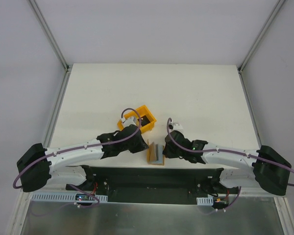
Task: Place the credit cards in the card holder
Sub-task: Close the card holder at the center of the board.
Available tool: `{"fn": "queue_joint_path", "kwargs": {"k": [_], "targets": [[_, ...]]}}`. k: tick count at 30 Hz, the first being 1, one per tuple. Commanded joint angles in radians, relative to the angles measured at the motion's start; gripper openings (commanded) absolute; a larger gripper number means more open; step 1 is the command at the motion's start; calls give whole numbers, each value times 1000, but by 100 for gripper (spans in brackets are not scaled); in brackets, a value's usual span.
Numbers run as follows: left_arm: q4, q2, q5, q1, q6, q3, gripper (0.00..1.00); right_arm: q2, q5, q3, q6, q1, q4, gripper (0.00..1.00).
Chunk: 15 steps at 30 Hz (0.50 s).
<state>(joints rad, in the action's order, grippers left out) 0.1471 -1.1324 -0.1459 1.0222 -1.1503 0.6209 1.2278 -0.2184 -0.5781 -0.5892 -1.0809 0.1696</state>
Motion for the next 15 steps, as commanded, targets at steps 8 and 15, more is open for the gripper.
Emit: {"fn": "queue_joint_path", "kwargs": {"k": [8, 15], "targets": [[-50, -325, 144, 47, 34, 175, 12, -126, -32, 116, -69, 35, -148, 0], [-67, -385, 166, 50, 26, 191, 43, -152, -32, 133, -75, 39, -153, 0]]}}
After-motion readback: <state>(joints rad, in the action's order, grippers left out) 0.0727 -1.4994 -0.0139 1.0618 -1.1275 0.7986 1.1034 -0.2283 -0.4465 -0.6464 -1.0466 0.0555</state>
